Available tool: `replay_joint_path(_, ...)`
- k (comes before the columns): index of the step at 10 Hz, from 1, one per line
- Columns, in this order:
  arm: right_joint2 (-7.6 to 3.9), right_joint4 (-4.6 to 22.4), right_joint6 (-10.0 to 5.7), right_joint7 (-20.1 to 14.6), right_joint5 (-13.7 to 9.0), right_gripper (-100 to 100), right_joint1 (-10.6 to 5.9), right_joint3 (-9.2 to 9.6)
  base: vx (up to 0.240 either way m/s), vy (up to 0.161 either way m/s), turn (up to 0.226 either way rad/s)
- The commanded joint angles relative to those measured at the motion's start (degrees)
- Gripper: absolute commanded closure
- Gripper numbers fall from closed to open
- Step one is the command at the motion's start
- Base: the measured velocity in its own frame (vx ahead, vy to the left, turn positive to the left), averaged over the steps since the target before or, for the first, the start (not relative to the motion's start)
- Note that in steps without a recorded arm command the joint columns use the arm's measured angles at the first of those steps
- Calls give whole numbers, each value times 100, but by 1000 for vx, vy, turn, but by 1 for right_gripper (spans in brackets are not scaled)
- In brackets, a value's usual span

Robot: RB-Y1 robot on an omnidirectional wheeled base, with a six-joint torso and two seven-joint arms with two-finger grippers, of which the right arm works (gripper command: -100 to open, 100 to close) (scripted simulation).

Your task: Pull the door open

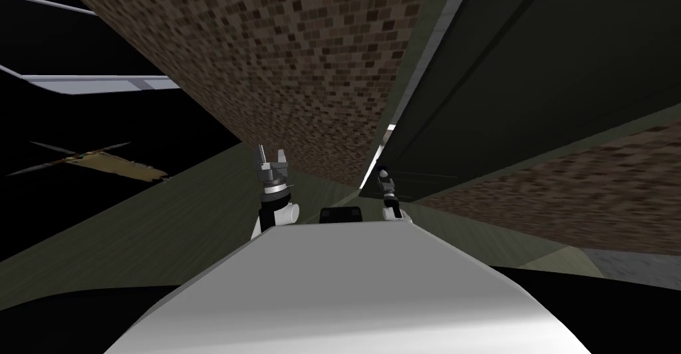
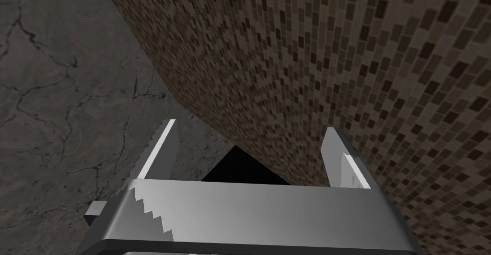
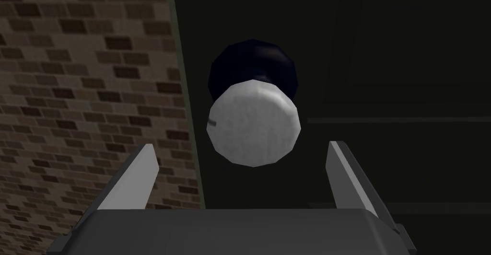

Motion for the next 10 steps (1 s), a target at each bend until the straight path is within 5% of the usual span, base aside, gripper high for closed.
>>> replay_joint_path(1, -95, 16, -37, -72, -60, -100, 64, -75, 205, 19, 126)
replay_joint_path(3, -201, 96, -103, -147, -114, -100, 86, -142, 190, -20, 104)
replay_joint_path(4, -161, 67, -77, -115, -96, -100, 86, -119, 75, -5, 14)
replay_joint_path(5, -161, 67, -77, -115, -96, 100, 86, -119, -8, -4, -22)
replay_joint_path(10, -161, 67, -77, -115, -96, 100, 86, -119, -14, -1, 2)
